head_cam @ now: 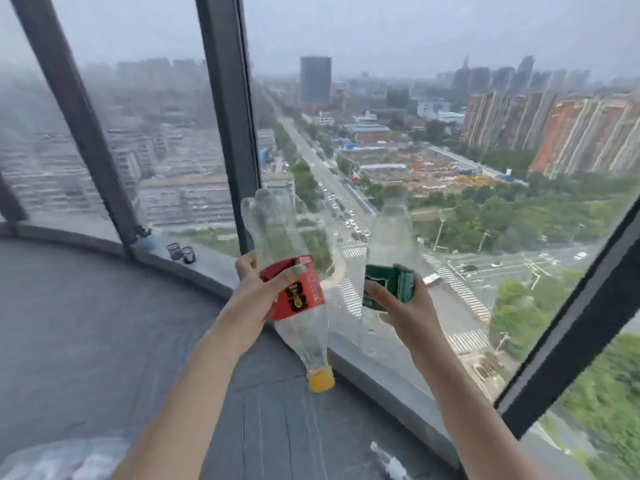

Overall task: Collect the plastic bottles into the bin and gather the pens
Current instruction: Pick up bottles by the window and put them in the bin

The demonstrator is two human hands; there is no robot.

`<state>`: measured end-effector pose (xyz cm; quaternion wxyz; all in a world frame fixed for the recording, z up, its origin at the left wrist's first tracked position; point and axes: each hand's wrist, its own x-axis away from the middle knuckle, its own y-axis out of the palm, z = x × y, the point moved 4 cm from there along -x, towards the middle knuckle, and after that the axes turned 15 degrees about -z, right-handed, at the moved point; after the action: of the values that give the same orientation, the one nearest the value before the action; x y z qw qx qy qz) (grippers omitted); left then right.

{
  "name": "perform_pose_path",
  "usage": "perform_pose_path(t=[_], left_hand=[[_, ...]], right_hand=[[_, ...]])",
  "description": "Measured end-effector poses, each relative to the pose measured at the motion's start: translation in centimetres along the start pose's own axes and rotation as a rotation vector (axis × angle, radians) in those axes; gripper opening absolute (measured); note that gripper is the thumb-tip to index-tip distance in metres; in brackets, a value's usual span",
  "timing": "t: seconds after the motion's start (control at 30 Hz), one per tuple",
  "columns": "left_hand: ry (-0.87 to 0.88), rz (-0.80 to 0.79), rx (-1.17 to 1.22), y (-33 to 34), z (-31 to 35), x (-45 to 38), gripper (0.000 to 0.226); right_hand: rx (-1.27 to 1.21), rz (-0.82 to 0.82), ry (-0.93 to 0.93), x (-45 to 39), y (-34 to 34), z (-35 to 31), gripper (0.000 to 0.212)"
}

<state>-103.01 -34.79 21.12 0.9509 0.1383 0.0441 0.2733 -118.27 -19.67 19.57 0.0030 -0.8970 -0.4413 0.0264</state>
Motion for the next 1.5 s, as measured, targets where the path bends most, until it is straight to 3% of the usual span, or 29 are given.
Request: perform_pose_path(t=[0.27, 0.37, 0.47, 0.7, 1.0, 1.17, 1.5], left_hand=[[0.221, 0.513, -0.005, -11.1, 2.8, 14.7, 0.057], [0.305, 0.669, 0.072, -15.4, 3.8, 19.7, 0.037], [0.323, 0.764, 0.079, -19.9, 4.2, 24.3, 0.041], [0.212, 0.791, 0.126, -29.6, 4.7, 32.5, 0.067], [0.168, 0.805, 0.205, -39.5, 5.2, 38.1, 0.034], [0.127, 0.827, 0.309, -43.7, 3.5, 38.8, 0.050], [0.080, 0.901, 0.410, -54.3, 0.6, 35.1, 0.064]], right_hand=[[-0.011, -0.358, 0.032, 1.4, 14.8, 0.0, 0.049], [0.010, -0.488, 0.040, 2.3, 21.3, -0.3, 0.031], [0.024, -0.577, 0.044, 3.2, 27.6, -0.1, 0.033], [0.036, -0.708, 0.028, 5.1, 41.4, 0.1, 0.042], [0.018, -0.821, 0.127, 6.9, 55.3, 4.0, 0.044], [0.060, -0.856, 0.169, 5.6, 59.6, 5.7, 0.046], [0.122, -0.955, 0.248, -2.9, 69.9, 10.9, 0.049]])
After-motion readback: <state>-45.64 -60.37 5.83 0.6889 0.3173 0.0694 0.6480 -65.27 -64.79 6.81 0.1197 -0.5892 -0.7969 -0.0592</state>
